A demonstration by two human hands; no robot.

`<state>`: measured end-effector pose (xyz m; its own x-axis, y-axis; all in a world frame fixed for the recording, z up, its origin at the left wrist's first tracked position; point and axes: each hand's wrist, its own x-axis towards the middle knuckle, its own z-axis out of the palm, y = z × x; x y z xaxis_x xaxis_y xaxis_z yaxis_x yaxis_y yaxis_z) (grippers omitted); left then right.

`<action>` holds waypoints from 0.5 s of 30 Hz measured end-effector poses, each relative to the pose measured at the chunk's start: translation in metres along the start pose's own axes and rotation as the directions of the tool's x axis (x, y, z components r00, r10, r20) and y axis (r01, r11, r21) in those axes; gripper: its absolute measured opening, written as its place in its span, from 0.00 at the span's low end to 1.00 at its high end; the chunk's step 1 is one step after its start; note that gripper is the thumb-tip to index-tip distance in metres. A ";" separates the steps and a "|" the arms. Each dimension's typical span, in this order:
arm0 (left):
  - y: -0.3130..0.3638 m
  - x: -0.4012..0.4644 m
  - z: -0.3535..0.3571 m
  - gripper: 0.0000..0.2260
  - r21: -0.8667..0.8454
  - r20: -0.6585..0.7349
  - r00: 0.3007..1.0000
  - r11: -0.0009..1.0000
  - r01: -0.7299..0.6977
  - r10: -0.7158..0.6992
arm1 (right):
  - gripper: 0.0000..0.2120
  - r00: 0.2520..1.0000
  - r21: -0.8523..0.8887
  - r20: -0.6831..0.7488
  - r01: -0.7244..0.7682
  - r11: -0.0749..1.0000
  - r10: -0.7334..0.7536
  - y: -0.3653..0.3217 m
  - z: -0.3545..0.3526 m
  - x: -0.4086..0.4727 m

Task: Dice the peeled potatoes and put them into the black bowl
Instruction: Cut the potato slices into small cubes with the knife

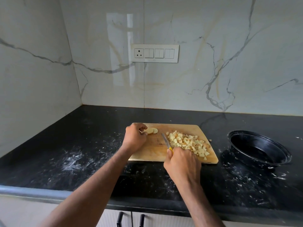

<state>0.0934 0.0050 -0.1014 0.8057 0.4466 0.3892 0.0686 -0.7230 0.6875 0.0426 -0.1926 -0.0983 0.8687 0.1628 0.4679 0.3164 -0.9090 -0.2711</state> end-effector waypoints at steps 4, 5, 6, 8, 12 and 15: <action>0.003 0.020 0.003 0.17 0.172 0.173 0.985 0.985 -0.028 -0.002 | 0.16 1.000 -0.012 0.007 0.010 1.000 -0.010 -0.001 -0.001 -0.001; 0.002 0.023 0.005 0.17 0.214 0.195 0.981 0.976 -0.035 -0.007 | 0.16 1.000 -0.011 0.012 0.009 1.000 -0.009 -0.001 -0.001 -0.002; 0.000 0.025 0.006 0.18 0.228 0.198 0.980 0.973 -0.037 -0.009 | 0.17 1.000 -0.009 0.011 0.008 1.000 -0.007 -0.001 -0.001 -0.001; -0.005 0.027 0.010 0.17 0.212 0.170 0.985 0.976 -0.045 0.009 | 0.16 1.000 -0.002 0.006 0.005 1.000 -0.005 0.000 0.000 0.000; -0.014 0.026 0.010 0.14 0.082 0.100 0.992 0.993 -0.080 0.071 | 0.16 1.000 0.016 0.017 -0.003 1.000 0.003 -0.001 0.003 0.003; -0.014 0.022 0.006 0.10 0.015 0.058 0.991 0.993 -0.121 0.120 | 0.16 0.999 0.022 0.026 -0.019 1.000 0.018 0.000 0.004 0.005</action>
<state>0.1133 0.0218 -0.1059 0.8407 0.3258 0.4326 -0.0205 -0.7791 0.6265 0.0482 -0.1903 -0.0994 0.8841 0.1561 0.4406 0.3083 -0.9032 -0.2987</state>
